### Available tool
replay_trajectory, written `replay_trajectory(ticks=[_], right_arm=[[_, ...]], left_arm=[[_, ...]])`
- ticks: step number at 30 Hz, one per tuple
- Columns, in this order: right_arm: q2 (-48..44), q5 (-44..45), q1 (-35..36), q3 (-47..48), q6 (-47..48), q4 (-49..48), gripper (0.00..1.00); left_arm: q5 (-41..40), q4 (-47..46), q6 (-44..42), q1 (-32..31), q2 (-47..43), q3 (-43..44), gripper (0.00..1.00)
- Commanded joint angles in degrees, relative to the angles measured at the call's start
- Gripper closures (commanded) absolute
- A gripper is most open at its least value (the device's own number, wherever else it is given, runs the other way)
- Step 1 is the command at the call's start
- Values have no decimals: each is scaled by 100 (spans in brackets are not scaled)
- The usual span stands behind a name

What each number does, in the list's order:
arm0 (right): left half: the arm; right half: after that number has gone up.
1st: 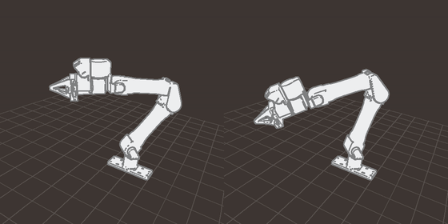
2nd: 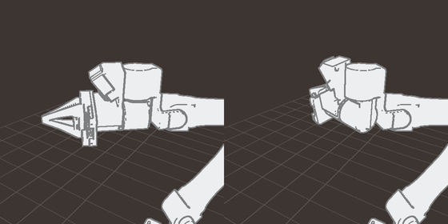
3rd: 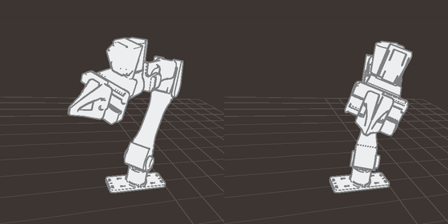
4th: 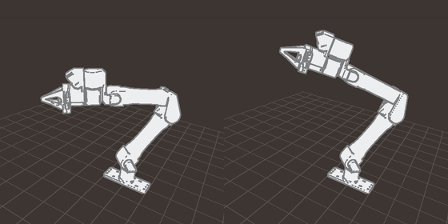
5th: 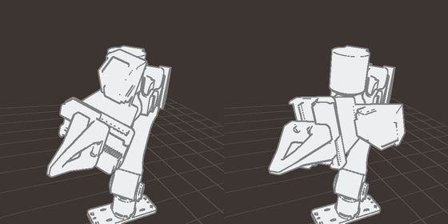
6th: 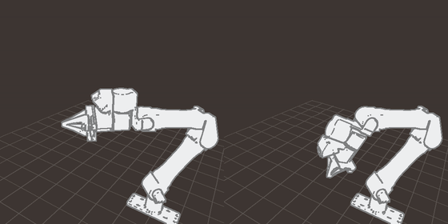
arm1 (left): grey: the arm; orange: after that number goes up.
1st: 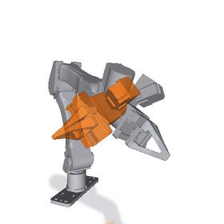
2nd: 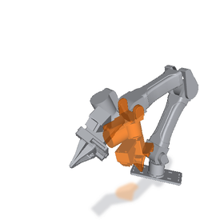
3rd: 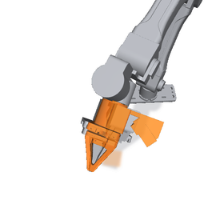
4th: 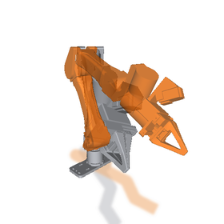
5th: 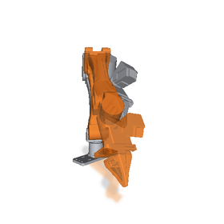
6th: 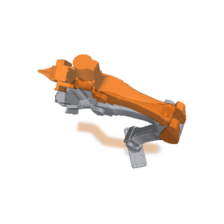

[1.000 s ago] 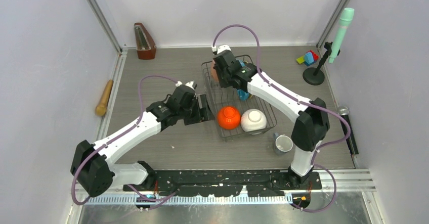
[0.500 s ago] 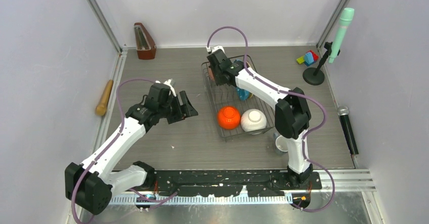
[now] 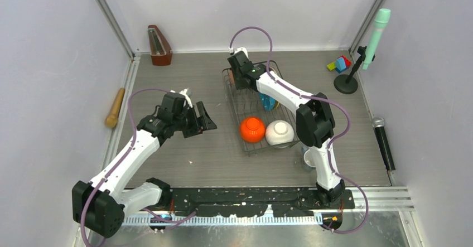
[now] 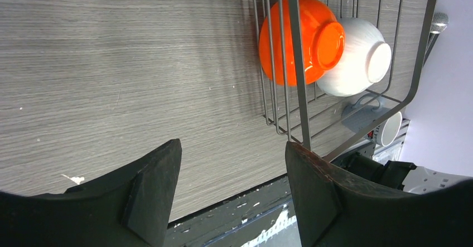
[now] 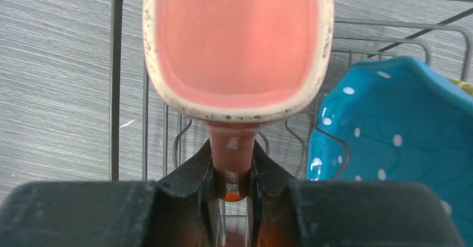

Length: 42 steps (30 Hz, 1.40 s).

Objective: Load the mixed dishes into the dish rack

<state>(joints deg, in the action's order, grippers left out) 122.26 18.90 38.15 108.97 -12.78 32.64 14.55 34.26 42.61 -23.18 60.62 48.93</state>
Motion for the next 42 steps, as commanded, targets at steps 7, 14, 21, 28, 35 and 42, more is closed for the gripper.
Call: replay_trajectory(ticks=[7,14,21,28,35,42], right_arm=[[227,303,44,450,-817,-363,100],[357,338,70,433,-1060,-310,100],[395,432,111,632,-1185,-24,100],[383,928,250,790,-1284,458,100],[268,981,314,409,-1586,399,100],[287,1009,407,251,-1689,362,100]], left_arm=[[191,-2,-172,94,-78,-28,30],[229,-21,-183,105,-42,-58,30],[284,-90,-170,118,-13,-85,30],[356,-139,-148,129,34,-101,30],[422,-217,-113,129,36,-176,30],[422,-201,-113,129,-11,-208,30]])
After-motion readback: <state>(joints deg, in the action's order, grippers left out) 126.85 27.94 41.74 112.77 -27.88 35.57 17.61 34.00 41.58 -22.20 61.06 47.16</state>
